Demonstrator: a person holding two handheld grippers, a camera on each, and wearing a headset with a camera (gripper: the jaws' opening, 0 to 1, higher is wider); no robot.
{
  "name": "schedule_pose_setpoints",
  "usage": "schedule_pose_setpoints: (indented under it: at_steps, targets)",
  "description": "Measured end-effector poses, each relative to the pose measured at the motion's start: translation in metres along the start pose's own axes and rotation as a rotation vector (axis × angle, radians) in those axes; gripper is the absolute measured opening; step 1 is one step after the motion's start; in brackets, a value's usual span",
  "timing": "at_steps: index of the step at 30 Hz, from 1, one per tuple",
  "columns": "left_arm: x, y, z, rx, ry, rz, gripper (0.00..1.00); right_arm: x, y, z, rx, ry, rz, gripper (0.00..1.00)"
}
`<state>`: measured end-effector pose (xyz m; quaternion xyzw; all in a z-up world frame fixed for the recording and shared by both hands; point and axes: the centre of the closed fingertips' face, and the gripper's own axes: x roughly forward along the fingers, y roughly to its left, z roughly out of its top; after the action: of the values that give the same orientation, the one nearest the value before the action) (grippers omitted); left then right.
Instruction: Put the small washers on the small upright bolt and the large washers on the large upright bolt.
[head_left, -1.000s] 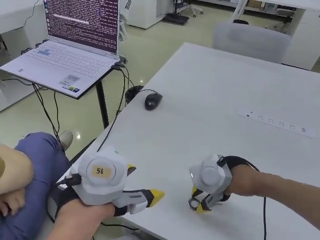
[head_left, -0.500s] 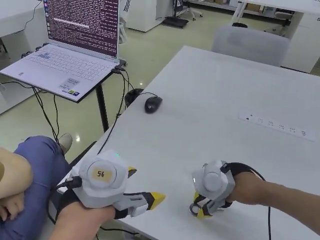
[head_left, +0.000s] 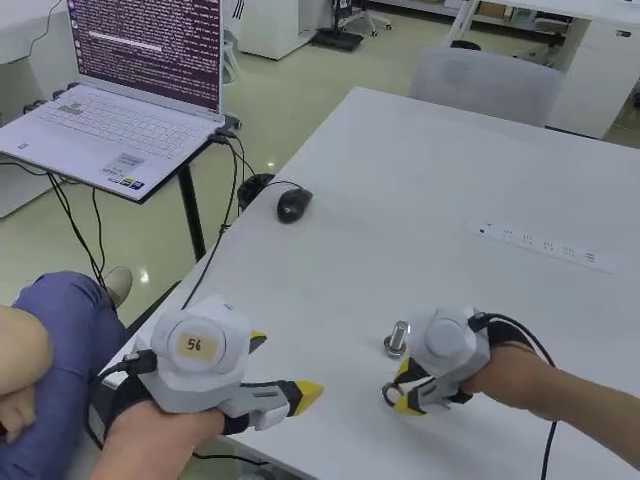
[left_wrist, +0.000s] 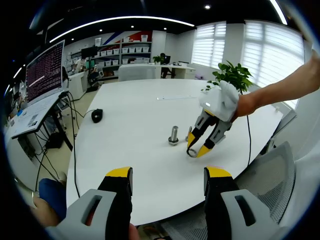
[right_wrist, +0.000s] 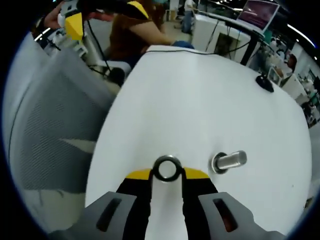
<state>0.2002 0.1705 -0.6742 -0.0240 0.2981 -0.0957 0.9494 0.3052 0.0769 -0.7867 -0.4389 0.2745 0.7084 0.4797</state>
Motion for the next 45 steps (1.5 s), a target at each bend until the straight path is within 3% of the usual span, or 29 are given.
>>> schedule_pose_setpoints:
  at_steps: [10, 13, 19, 45]
  targets:
    - [0.005, -0.005, 0.003, 0.007, -0.002, -0.016, 0.57, -0.036, -0.048, 0.026, -0.014, -0.032, -0.128, 0.23]
    - [0.004, -0.004, 0.003, 0.004, -0.003, -0.013, 0.57, -0.04, -0.065, 0.028, 0.004, -0.025, -0.172, 0.23]
    - [0.001, -0.001, 0.002, -0.002, -0.004, -0.006, 0.57, -0.035, -0.082, 0.021, 0.043, 0.008, -0.187, 0.23]
    - [-0.001, 0.008, -0.003, -0.029, -0.001, 0.008, 0.57, -0.01, -0.084, 0.009, 0.128, 0.068, -0.13, 0.24]
